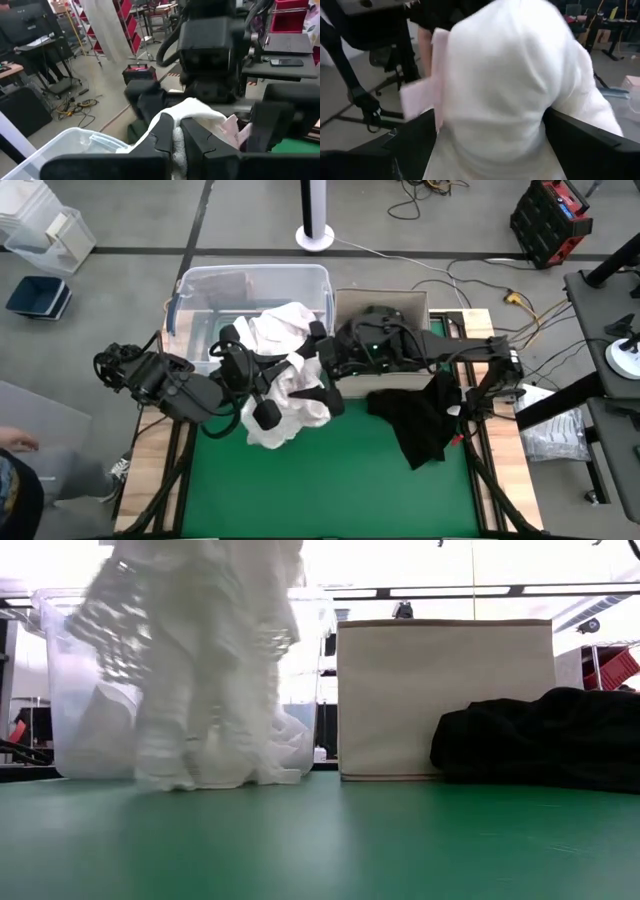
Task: Sort clothes
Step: Put the white blouse into the transparent laundry bin
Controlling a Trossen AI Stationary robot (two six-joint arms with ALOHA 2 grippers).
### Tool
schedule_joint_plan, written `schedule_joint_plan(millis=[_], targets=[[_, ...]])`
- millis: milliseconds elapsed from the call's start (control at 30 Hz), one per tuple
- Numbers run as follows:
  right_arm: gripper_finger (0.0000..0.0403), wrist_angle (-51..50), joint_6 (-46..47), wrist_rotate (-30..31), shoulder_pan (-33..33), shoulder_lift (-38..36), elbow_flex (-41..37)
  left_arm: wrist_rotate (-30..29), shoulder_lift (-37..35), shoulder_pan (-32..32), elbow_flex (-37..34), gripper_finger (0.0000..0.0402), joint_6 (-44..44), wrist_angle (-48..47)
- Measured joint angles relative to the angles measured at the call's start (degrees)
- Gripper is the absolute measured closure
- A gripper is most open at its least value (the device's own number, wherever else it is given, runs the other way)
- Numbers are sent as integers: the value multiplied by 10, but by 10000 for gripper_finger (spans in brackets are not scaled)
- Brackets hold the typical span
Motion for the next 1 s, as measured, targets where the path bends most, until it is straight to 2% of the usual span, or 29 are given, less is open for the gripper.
schedule_joint_plan(millis=[200,400,567,767,800,1000], targets=[[86,-19,-22,2,9,43,62,2,0,0,0,401,6,6],[156,-36,-30,2,9,60,83,2,0,0,0,401,6,5],[236,-37,-25,2,9,62,83,4,0,0,0,398,6,5],[363,-46,-25,0,10,60,83,-20,0,0,0,365,-4,3],[375,-50,-28,0,10,58,83,-21,-1,0,0,358,-9,1],[379,-84,-31,22,10,40,82,20,-15,0,0,298,-47,-34]])
